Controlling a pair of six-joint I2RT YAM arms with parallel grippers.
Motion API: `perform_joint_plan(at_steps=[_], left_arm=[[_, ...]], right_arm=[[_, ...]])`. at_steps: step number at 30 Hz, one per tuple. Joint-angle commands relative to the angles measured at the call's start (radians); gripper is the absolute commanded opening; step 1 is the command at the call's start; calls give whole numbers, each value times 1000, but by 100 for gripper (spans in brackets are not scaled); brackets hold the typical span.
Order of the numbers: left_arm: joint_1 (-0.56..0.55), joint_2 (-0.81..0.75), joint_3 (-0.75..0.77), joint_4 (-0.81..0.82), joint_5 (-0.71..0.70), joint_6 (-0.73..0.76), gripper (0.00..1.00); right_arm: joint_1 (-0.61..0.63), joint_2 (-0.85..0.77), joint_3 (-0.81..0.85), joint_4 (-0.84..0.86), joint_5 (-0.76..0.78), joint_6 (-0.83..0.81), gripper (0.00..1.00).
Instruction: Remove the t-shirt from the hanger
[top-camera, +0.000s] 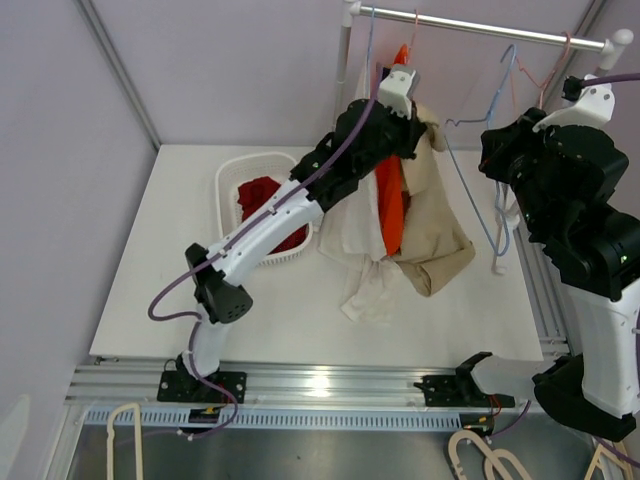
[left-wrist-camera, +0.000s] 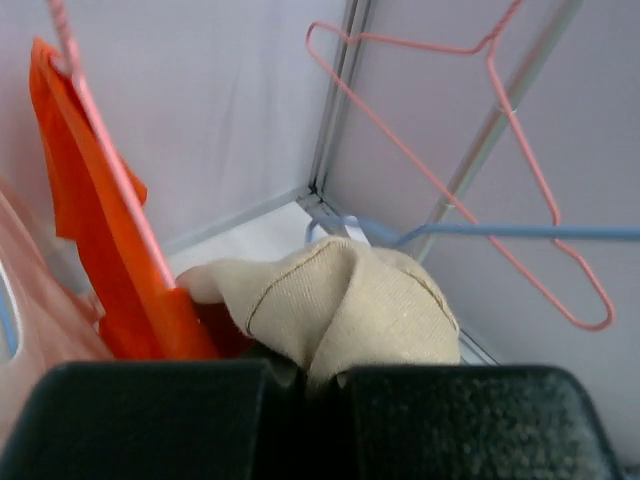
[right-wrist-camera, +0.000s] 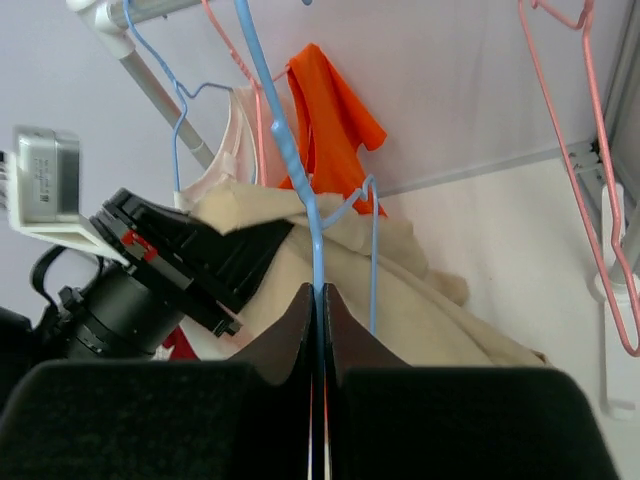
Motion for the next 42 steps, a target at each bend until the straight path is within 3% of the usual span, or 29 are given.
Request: perform_joint_plan(at_steps=[1,3,5,6,8,16,21,26,32,37,42], left_arm=[[8,-15,-29,-326,224,-147,1],[-38,-214,-388,-176,253,-131,1],[-112,-363,-620,3,227,-100,1],[-136,-472,-699,28,218,-92,1],[-177,-542,-722,-19,215,-92,1],[-193,-743,-608,-160,351,-69,1],[-170,-793,-507,-255,238,-3,1],[48,-792,-386,-337,274,-15,1],[318,-568,86,-470,368,-46,1],[503,-516,46,-282,429,-129,1],[576,-513,-33,-41,432,-150,1]], right_arm=[[3,13,86,30,48,-48,0],[-3,36,93,72,73,-113,0],[-24,67,96,127,96,-159,0],[-36,79,97,154,95,-170,0],[-64,103,102,175,75,-177,0],[-229,202,102,273,-114,-170,0],[-263,272,172,294,-125,-187,0],[-300,340,225,311,-168,-191,0],[-351,387,254,331,-201,-188,0],[-400,421,260,352,-241,-183,0],[-435,441,229,399,-277,-187,0]])
